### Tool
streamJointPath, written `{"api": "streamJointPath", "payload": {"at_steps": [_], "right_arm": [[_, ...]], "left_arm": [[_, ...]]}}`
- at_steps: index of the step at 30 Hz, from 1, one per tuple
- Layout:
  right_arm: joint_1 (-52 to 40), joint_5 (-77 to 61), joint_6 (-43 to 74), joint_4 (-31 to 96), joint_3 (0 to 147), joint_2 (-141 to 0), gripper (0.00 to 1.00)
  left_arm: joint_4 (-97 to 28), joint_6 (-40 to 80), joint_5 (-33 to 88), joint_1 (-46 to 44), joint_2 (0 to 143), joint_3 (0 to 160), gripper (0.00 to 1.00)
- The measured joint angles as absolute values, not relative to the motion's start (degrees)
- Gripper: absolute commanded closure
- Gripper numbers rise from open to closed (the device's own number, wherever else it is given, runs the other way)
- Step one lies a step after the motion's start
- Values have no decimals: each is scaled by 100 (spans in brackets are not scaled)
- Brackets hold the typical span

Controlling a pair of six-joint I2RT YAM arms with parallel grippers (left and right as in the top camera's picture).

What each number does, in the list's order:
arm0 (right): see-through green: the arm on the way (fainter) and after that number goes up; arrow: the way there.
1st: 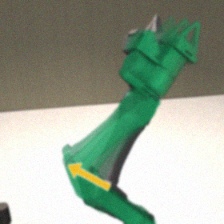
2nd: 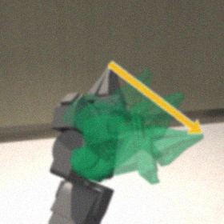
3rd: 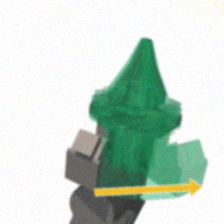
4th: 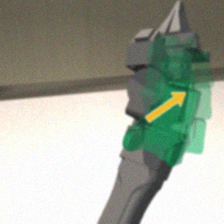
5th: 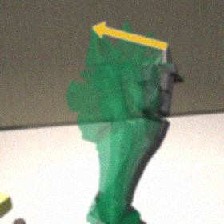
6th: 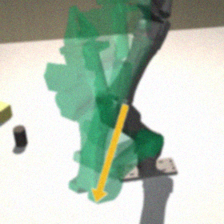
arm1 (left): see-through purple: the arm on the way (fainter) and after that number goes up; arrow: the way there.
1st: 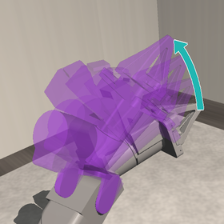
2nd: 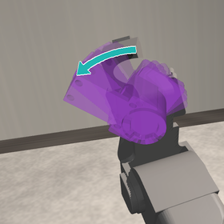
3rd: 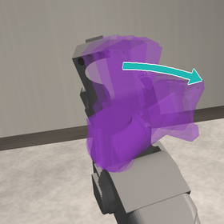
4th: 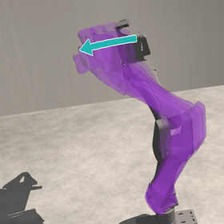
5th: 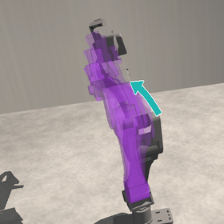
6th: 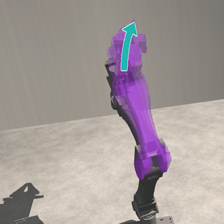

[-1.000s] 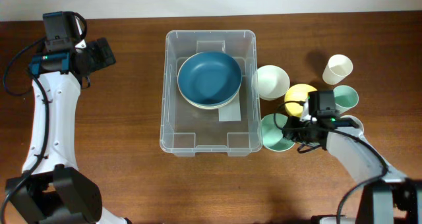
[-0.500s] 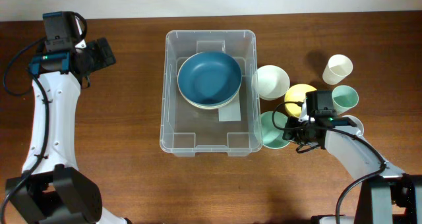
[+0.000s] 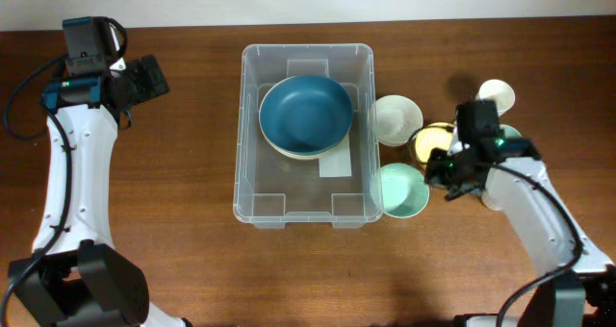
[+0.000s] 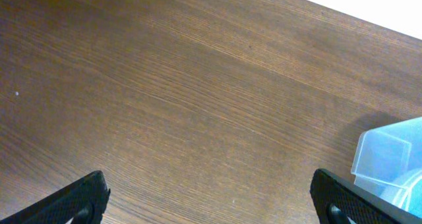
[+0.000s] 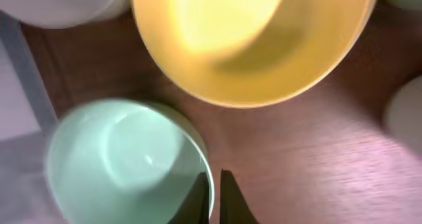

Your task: Pack container

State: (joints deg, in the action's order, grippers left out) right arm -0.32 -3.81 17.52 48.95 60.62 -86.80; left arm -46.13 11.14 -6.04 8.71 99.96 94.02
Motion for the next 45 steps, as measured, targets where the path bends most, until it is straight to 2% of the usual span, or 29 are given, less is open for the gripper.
{"api": "streamJointPath", "payload": {"at_steps": [3, 4, 5, 6, 7, 8, 21, 23, 27, 29, 34, 38, 40, 41, 43, 45], "right_arm": [[-32, -259, 1741, 5074, 6471, -8628, 96], [-32, -237, 1732, 5098, 6541, -8606, 91], [-32, -228, 1734, 5107, 6549, -8597, 77], [-32, -213, 1702, 5166, 6545, -8597, 49], [-32, -193, 1634, 5201, 6536, -8597, 34], [-32, -189, 1540, 5205, 6512, -8597, 1], [-36, -228, 598, 5076, 6320, -8637, 0], [-38, -440, 464, 5076, 6320, -8840, 6], [-38, -722, 364, 5074, 6320, -9424, 33], [-38, -867, 298, 5070, 6320, -9736, 42], [-40, -1197, 263, 4987, 6320, -10294, 49], [-60, -1260, 255, 4860, 6320, -10390, 63], [-93, -1282, 255, 4786, 6320, -10390, 73], [-128, -1286, 263, 4764, 6320, -10390, 84], [-180, -1282, 233, 4744, 6320, -10390, 96], [-198, -1306, 259, 4751, 6320, -10390, 96]], "left_arm": [[-4613, 1114, -607, 871, 9996, 9402, 0], [-4613, 1114, -607, 871, 9996, 9402, 0], [-4613, 1114, -607, 871, 9996, 9402, 0], [-4615, 1114, -607, 871, 9996, 9402, 0], [-4615, 1114, -607, 871, 9996, 9402, 0], [-4613, 1114, -607, 871, 9996, 9402, 0], [-4613, 1114, -607, 871, 9996, 9402, 0], [-4615, 1114, -607, 871, 9996, 9402, 0], [-4613, 1114, -607, 871, 9996, 9402, 0], [-4613, 1114, -607, 871, 9996, 9402, 0], [-4613, 1114, -607, 871, 9996, 9402, 0], [-4613, 1114, -607, 871, 9996, 9402, 0], [-4613, 1114, -607, 871, 9996, 9402, 0], [-4613, 1114, -607, 871, 9996, 9402, 0], [-4613, 1114, -607, 871, 9996, 9402, 0], [-4613, 1114, -604, 871, 9996, 9402, 0]]}}
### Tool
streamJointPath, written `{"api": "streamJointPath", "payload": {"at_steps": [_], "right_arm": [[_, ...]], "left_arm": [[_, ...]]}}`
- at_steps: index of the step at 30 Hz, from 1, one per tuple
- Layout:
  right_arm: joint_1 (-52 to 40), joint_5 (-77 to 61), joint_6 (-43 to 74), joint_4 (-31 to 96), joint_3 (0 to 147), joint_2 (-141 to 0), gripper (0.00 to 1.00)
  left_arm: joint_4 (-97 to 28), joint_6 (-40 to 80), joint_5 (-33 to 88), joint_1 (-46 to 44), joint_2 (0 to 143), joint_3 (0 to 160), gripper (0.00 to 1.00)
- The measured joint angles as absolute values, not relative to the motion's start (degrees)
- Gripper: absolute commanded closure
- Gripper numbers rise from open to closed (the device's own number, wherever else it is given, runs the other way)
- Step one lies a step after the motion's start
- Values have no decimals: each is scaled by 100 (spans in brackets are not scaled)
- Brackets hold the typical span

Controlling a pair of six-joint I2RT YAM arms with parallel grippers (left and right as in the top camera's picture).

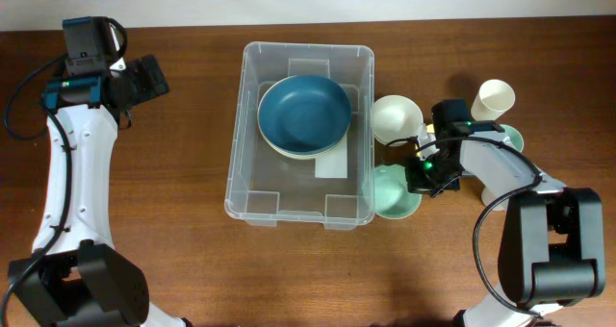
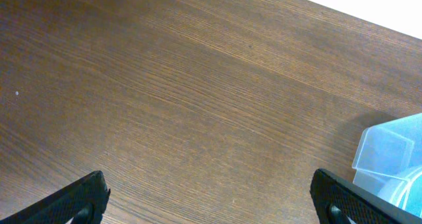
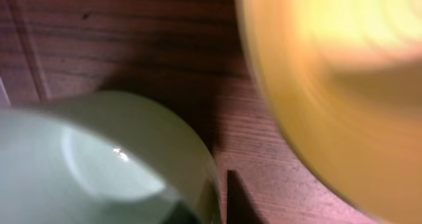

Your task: Pack container

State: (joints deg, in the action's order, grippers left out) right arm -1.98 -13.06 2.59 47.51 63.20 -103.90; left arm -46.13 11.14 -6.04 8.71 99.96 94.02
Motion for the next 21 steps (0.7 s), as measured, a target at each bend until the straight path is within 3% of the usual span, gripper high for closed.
{"api": "streamJointPath", "payload": {"at_steps": [14, 21], "right_arm": [[-180, -1319, 261, 4950, 6320, -10388, 96], [268, -1315, 261, 5297, 6320, -9623, 96]], "left_arm": [[-4613, 1114, -607, 871, 9996, 9402, 0], [-4613, 1114, -607, 871, 9996, 9402, 0]]}}
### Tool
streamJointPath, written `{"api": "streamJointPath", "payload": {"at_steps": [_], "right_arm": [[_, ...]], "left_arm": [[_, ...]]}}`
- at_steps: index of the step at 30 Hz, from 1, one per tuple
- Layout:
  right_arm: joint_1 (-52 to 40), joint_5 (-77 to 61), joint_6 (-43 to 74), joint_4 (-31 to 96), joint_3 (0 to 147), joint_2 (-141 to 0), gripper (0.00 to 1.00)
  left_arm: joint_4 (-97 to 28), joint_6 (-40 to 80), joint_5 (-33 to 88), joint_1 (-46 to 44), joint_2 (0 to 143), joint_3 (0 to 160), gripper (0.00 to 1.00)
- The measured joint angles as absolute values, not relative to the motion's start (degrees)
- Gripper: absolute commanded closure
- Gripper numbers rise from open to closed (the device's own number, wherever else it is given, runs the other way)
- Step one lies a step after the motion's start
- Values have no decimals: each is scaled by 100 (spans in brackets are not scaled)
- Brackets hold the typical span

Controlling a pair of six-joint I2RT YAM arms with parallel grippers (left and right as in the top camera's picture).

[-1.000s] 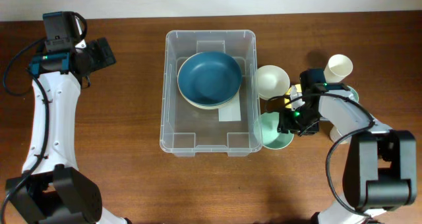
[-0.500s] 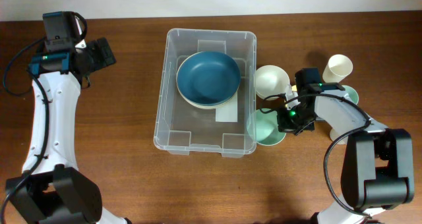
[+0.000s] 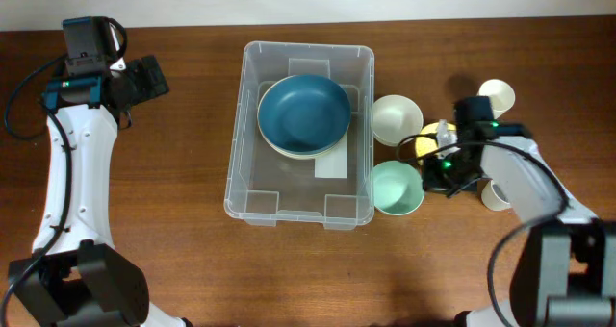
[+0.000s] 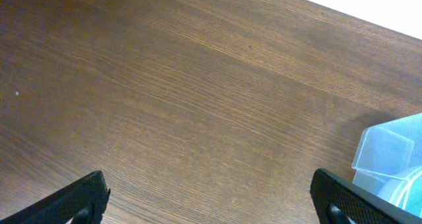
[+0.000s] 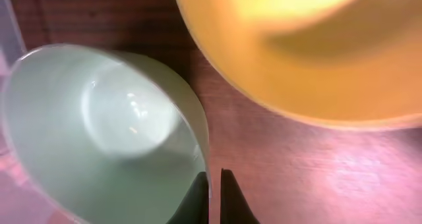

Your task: Pack container

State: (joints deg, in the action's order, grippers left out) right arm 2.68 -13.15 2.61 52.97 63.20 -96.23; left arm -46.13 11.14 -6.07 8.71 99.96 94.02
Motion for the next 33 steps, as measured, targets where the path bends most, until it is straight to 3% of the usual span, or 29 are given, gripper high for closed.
{"api": "streamJointPath", "payload": {"at_steps": [18, 26, 27, 28, 30, 33], "right_arm": [[-95, -1319, 82, 5052, 6320, -9502, 96], [-204, -1125, 1245, 5035, 6320, -9502, 96], [-183, -1061, 1319, 5061, 6333, -9502, 82], [-154, -989, 1385, 5076, 6368, -9502, 59], [-126, -886, 1481, 5046, 6486, -9502, 1], [-126, -845, 1492, 4901, 6582, -9502, 1]], "left_arm": [[-4613, 1114, -607, 871, 9996, 9402, 0], [-4613, 1114, -607, 871, 9996, 9402, 0], [-4613, 1114, -607, 871, 9996, 9402, 0], [-4613, 1114, -607, 871, 9996, 9402, 0], [-4613, 1114, -607, 871, 9996, 9402, 0], [-4613, 1114, -607, 871, 9996, 9402, 0]]}}
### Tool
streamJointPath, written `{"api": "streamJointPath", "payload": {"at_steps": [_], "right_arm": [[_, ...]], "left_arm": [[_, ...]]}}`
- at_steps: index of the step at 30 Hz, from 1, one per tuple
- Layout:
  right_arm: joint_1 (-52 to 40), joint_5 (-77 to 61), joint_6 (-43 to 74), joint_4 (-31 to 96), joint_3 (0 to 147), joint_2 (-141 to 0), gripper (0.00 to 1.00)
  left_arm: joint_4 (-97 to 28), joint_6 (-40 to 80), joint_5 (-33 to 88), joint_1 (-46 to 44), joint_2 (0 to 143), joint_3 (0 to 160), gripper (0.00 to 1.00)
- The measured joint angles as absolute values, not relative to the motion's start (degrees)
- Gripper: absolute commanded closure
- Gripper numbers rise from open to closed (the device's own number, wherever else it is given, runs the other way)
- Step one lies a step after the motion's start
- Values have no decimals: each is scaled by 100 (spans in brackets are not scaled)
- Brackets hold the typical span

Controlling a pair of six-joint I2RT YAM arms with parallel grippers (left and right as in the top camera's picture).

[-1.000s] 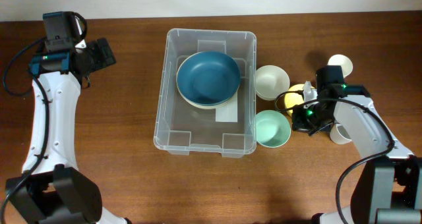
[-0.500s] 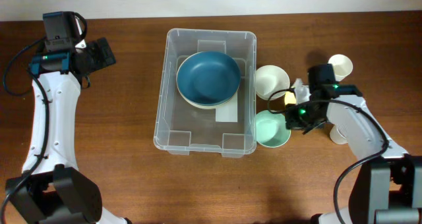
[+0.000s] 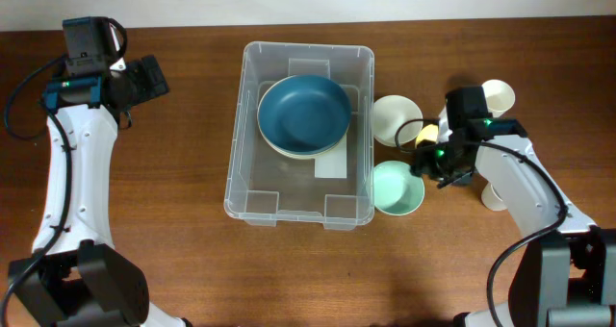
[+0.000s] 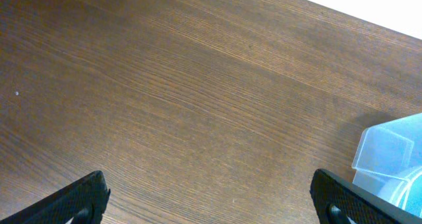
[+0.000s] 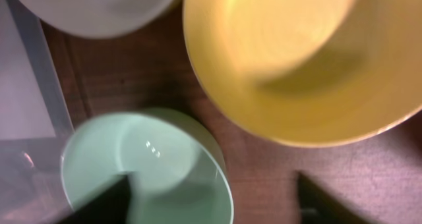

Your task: Pack container

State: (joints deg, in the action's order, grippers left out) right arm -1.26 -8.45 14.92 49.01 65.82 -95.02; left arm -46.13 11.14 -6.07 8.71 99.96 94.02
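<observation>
The clear plastic container [image 3: 252, 200] stands mid-table with a blue bowl [image 3: 303, 113] stacked on a cream bowl inside it. A mint bowl [image 5: 148, 165] sits on the table just right of the container, also in the overhead view [image 3: 396, 190]. My right gripper [image 5: 214, 201] is open, one finger over the bowl's inside and the other over bare wood right of it, straddling the rim. From above it [image 3: 426, 165] hangs over the mint and yellow bowls. My left gripper [image 4: 217, 201] is open over bare wood at the far left.
A yellow bowl [image 5: 297, 59] and a white bowl [image 3: 395, 117] stand behind the mint bowl. Two white cups [image 3: 497, 96] [image 3: 493, 195] sit at the right. The container's wall [image 5: 30, 85] is close on the left of the mint bowl.
My right gripper was shut on the mint bowl's right rim; now it is wide open and the bowl stands free on the table in about the same spot. Left arm unchanged.
My right gripper was shut on the mint bowl's rim beside the container. Then the bowl was against the container's wall and the container sat slightly further left. Then the bowl stood a little clear of the wall, still gripped. Now the bowl is let go.
</observation>
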Motion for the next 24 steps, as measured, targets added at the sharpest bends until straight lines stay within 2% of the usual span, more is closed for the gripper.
{"api": "streamJointPath", "payload": {"at_steps": [2, 3, 5, 6, 8, 19, 20, 22, 23, 24], "right_arm": [[-126, -840, 1457, 4853, 6591, -9502, 1], [-126, -838, 1452, 4834, 6589, -9502, 20], [-126, -823, 1435, 4812, 6591, -9502, 67], [-126, -814, 1411, 4812, 6591, -9502, 83], [-126, -801, 1413, 4812, 6591, -9502, 96], [-126, -797, 1431, 4923, 6744, -9502, 96], [-126, -797, 1433, 4925, 6746, -9502, 94], [-126, -794, 1433, 4925, 6753, -9502, 66], [-126, -788, 1424, 4930, 6764, -9502, 59], [-126, -777, 1433, 4930, 6781, -9502, 58]], "left_arm": [[-4613, 1114, -607, 871, 9996, 9402, 0], [-4613, 1114, -607, 871, 9996, 9402, 0], [-4613, 1114, -607, 871, 9996, 9402, 0], [-4613, 1114, -607, 871, 9996, 9402, 0], [-4613, 1114, -607, 871, 9996, 9402, 0], [-4613, 1114, -607, 871, 9996, 9402, 0], [-4613, 1114, -607, 871, 9996, 9402, 0], [-4613, 1114, -607, 871, 9996, 9402, 0], [-4613, 1114, -607, 871, 9996, 9402, 0], [-4613, 1114, -607, 871, 9996, 9402, 0]]}}
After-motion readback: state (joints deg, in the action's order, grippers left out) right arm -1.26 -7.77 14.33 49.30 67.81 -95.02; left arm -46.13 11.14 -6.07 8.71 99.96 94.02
